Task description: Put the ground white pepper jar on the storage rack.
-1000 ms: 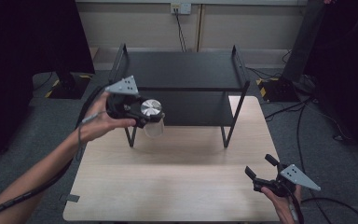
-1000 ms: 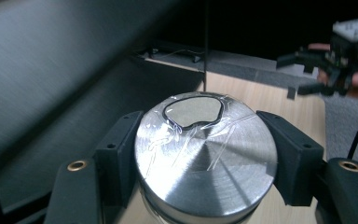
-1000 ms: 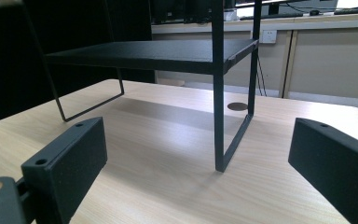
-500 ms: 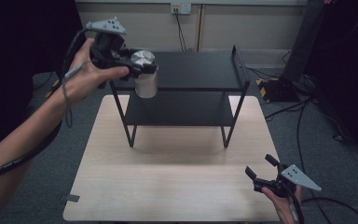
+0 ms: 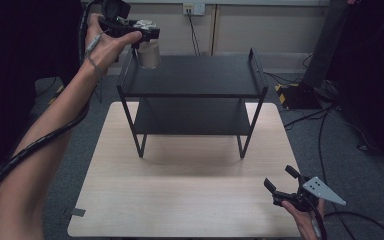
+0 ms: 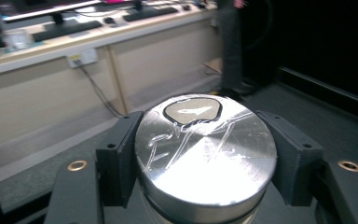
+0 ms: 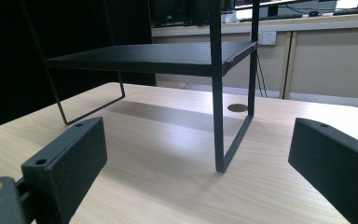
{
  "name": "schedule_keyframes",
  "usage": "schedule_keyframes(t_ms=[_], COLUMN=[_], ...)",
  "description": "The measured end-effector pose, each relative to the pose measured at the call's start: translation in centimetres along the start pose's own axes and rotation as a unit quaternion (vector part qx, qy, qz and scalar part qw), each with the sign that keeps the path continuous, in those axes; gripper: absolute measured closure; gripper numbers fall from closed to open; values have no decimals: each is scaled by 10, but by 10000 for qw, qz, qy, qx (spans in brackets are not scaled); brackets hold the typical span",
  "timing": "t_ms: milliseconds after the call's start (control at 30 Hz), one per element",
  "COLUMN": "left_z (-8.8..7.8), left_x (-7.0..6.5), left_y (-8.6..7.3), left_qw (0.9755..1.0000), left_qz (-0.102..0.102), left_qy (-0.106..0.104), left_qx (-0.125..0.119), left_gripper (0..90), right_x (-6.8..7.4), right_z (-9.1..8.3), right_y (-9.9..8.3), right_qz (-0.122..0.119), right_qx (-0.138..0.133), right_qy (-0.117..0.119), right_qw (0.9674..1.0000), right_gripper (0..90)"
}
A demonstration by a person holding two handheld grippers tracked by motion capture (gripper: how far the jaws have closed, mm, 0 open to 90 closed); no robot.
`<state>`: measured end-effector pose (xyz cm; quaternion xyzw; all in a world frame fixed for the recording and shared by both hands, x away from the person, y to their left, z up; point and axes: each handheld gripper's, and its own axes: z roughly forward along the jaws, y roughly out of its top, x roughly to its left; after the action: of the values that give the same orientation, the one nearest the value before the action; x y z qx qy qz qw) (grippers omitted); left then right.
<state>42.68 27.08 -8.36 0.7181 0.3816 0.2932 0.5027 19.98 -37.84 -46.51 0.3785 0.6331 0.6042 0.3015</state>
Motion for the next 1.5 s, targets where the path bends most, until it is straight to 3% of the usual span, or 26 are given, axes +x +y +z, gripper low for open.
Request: schedule_keyframes(t_ms=[200,267,667,767,933,967,1000,1033,1067,1100,1333,1400,1467,1500], left_z=[24,30,45,47,47,47,46,45,43,38,11,-3,-15,-28], left_x=[11,16,23,27,28,29,25,24,26,24,19,15,15,13], left_y=[-5,-9,-23,-33,-37,-38,-38,-38,-40,-37,-29,-29,-32,-35], left_qw=[9995,9992,9986,9985,9987,9990,9987,9984,9983,9984,9995,9996,9996,9996], left_qz=[-116,-216,-262,-435,-436,-396,-416,-456,-504,-460,-196,-70,-97,-4], left_qy=[271,289,307,263,237,205,306,336,285,306,199,169,84,53], left_qx=[136,163,344,185,108,85,60,7,-70,-99,-175,-205,-270,-284], left_gripper=[346,346,346,345,341,330,219,107,107,52,35,35,38,38], right_x=[-1,-1,-2,-2,-2,-2,-2,-2,-2,-2,-1,-1,0,0], right_z=[-1,-2,-3,-3,-4,-4,-3,-3,-3,-3,-4,-4,-3,-3], right_y=[0,-1,-1,-1,-1,-1,-1,-1,-1,-1,-1,-1,0,0], right_qz=[13,21,27,24,29,34,34,21,21,31,18,13,-9,-14], right_qx=[-30,-33,-37,-36,-42,-42,-40,-48,-48,-50,-70,-68,-78,-81], right_qy=[-14,-29,-63,-61,-67,-69,-64,-50,-50,-46,-44,-35,-16,-11], right_qw=[10000,10000,10000,10000,10000,10000,10000,10000,10000,10000,10000,10000,10000,10000], right_gripper=[40,39,40,40,39,40,40,40,40,40,40,40,40,40])
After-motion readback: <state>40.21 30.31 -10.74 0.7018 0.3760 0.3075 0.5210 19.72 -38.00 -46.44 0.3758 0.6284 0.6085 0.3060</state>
